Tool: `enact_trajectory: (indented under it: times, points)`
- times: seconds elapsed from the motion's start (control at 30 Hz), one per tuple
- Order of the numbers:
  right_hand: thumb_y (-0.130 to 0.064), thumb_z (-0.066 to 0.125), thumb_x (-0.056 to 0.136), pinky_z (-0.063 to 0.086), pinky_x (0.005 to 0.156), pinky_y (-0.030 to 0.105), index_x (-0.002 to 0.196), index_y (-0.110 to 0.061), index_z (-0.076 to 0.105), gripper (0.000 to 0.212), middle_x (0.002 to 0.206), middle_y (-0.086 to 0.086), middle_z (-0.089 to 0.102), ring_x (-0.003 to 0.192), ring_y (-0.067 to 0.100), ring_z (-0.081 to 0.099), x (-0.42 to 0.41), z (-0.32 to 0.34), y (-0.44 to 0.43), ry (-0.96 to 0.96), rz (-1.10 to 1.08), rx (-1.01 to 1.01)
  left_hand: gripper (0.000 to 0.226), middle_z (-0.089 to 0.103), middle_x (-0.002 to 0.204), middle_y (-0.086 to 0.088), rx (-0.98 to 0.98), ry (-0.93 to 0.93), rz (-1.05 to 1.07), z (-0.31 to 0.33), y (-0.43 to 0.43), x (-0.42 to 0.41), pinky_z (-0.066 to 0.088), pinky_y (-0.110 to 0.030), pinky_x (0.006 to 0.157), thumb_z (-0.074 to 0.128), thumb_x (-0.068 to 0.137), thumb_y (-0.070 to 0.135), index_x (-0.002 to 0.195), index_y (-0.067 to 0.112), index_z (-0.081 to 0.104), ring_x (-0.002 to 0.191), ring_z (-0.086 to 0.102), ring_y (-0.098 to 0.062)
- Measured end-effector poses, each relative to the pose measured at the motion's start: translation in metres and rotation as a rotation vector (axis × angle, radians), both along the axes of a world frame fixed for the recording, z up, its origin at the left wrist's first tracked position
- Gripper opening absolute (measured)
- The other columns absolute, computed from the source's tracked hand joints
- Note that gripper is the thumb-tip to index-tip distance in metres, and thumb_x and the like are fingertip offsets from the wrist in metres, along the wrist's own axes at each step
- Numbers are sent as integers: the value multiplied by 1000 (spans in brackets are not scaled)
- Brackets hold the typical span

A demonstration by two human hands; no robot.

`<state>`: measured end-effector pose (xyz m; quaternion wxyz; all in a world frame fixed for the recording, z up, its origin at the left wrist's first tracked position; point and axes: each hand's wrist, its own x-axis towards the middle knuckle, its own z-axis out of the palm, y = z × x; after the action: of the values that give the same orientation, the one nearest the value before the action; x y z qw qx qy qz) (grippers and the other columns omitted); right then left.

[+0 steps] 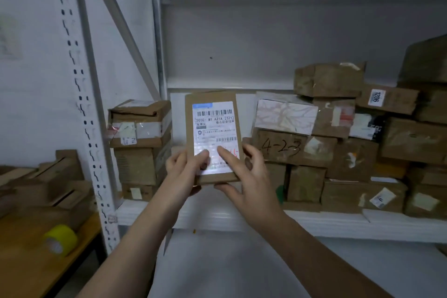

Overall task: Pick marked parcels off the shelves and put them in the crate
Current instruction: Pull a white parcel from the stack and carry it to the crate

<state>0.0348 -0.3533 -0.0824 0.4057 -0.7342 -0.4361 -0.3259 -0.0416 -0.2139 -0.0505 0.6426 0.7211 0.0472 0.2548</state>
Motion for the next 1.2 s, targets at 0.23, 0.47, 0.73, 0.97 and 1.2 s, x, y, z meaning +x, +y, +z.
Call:
enact_trajectory:
  times: [0.23,0.47,0.73,0.97,1.2]
  points:
    - [-8,64,89,39,106,20,138,-25,49,54,149,0,33,135,5,32,7,-59,35,234,42,-49,30,66,100,24,261,53,77,-59,33,-1,48,-8,67,64,87,33,108,49,51,89,62,6]
    - [-23,58,93,45,99,24,142,-25,43,51,149,2,34,132,15,41,16,-80,81,402,-64,-157,34,59,108,10,401,109,259,-93,75,24,45,-5,63,62,90,23,123,23,54,81,56,9]
    - [-16,54,95,44,100,28,142,-23,42,49,147,3,35,127,19,45,35,-98,135,504,-139,-210,34,62,118,-4,598,179,313,-119,132,48,46,-22,85,54,92,4,124,15,58,102,59,-14]
    - [-17,55,95,51,93,39,140,-28,43,48,143,6,36,122,24,48,55,-105,173,492,-191,-190,32,62,114,3,713,143,298,-129,169,48,43,-18,80,55,93,11,123,20,58,97,57,-8]
    - [-19,52,96,46,98,40,149,-35,22,62,150,8,23,129,27,39,56,-108,183,468,-260,-340,28,58,103,5,829,107,237,-117,178,42,39,-9,71,55,92,12,118,18,59,89,53,-7]
